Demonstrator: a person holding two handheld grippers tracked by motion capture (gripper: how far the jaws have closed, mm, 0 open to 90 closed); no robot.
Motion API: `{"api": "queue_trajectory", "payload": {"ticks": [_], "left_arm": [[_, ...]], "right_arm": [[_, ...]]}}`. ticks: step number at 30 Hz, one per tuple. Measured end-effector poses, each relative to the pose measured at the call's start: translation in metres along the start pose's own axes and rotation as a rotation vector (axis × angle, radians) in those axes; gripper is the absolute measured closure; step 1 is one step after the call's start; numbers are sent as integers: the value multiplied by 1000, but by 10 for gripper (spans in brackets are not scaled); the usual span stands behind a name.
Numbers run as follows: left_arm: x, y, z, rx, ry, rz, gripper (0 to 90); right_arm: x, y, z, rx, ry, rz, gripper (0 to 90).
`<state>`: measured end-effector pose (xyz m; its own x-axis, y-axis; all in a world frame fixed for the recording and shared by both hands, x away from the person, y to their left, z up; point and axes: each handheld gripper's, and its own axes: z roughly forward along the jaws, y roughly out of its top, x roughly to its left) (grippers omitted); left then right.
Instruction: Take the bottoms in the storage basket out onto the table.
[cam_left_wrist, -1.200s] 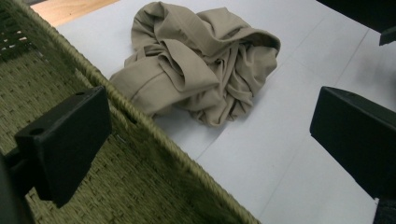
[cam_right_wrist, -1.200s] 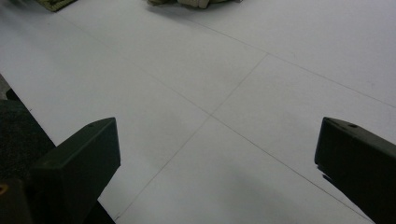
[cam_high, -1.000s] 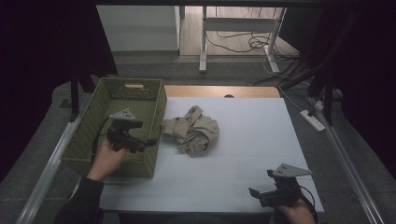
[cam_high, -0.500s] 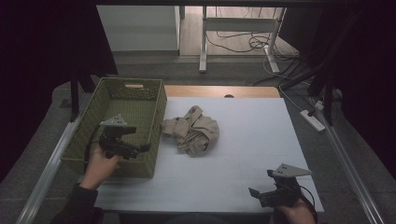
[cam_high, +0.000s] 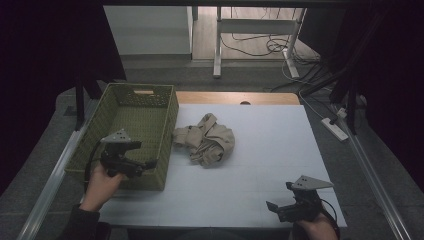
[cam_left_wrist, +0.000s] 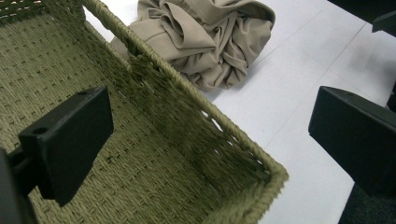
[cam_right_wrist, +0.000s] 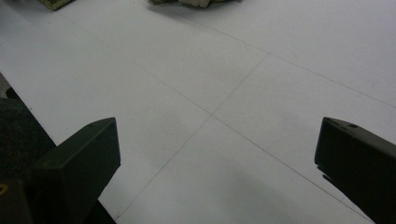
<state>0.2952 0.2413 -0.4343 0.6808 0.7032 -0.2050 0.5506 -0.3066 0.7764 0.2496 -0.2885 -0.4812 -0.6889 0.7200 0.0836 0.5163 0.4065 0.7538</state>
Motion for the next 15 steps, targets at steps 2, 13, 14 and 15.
{"api": "queue_trajectory", "payload": {"ticks": [2, 13, 14, 15], "left_arm": [[-1, -2, -2, -2, -1, -3, 8], [-3, -17, -9, -16, 0, -43, 0], [-3, -18, -10, -15, 1, -44, 0], [-4, -19, -11, -15, 2, -44, 0]], "right_arm": [[0, 0, 0, -1, 0, 0, 7], [0, 0, 0, 1, 1, 1, 7], [0, 0, 0, 1, 1, 1, 7], [0, 0, 0, 1, 0, 1, 7]]}}
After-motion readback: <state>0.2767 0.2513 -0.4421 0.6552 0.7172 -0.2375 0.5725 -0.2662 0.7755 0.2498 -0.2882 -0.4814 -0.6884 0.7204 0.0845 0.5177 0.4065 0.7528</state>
